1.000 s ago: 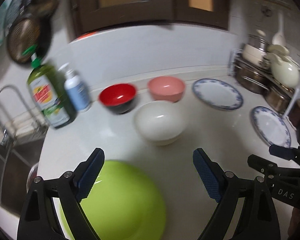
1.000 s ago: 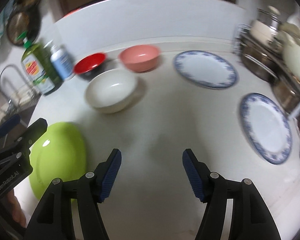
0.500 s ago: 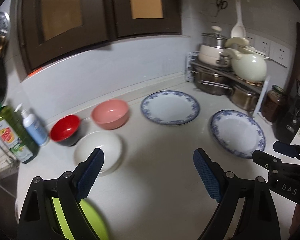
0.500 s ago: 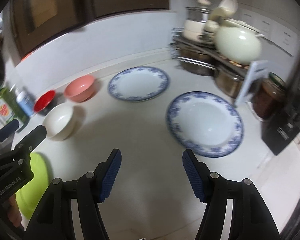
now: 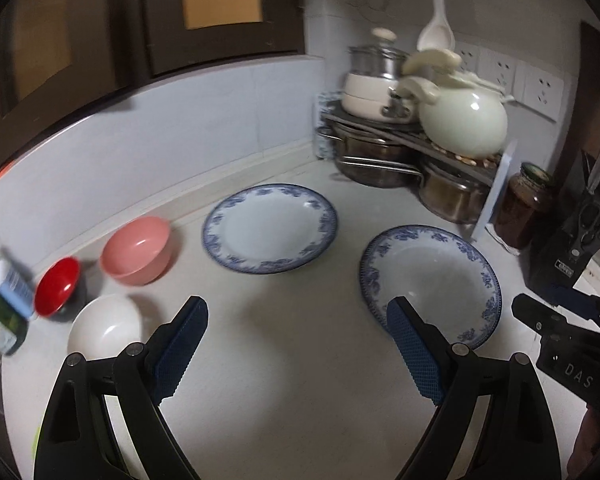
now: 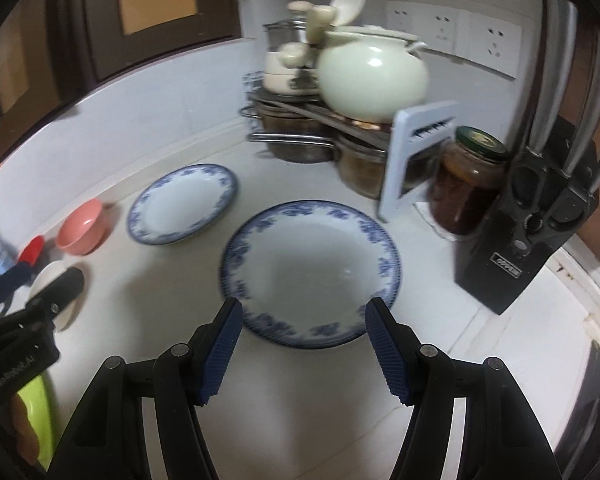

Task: Organize plates and bowls
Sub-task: 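Move both tools to the rim of the large blue-and-white plate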

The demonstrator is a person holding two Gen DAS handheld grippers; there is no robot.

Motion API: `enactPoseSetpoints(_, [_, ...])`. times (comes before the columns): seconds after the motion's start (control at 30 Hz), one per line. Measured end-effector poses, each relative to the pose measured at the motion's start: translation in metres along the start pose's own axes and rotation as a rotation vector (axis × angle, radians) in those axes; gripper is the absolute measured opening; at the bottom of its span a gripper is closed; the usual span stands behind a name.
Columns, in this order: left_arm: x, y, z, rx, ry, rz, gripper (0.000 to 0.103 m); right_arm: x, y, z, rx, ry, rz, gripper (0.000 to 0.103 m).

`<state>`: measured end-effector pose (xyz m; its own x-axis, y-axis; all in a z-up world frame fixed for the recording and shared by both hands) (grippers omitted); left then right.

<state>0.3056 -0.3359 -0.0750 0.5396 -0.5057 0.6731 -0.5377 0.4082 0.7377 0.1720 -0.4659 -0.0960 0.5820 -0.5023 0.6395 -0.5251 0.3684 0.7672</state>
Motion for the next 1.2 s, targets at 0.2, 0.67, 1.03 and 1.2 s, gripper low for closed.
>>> enactPoseSetpoints(0.2, [0.011,-0.038,0.028,-0.047,-0.044,-0.057,0.092,0.010,-0.027,0.029,-0.026,-0.072,-0.029,0.065])
enactPoseSetpoints(0.67, [0.015,-0.134,0.070,-0.081,-0.108,-0.192,0.085,0.013,-0.110,0.078,-0.102,-0.144,-0.149,0.065])
enactPoseSetpoints(1.03, [0.004,-0.179,0.087,-0.122,-0.140,-0.288,0.070,0.009,-0.153,0.093,-0.107,-0.178,-0.212,0.064])
enactPoseSetpoints(1.2, [0.003,-0.189,0.095,-0.149,-0.144,-0.320,0.064,0.006,-0.163,0.096,-0.097,-0.183,-0.238,0.063])
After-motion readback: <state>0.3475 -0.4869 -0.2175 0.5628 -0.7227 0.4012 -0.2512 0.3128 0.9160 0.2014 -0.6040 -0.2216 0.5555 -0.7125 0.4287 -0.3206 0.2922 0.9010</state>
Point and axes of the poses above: each gripper's, at about its wrist camera, not at the fingertips, and y roughly against the way its jaws point, z to its right, x to its top, the point moved 10 cm from there along -y, roughly the way its jaws point, and after that the axes turned 5 degrees about -z, right-handed, at the moved point
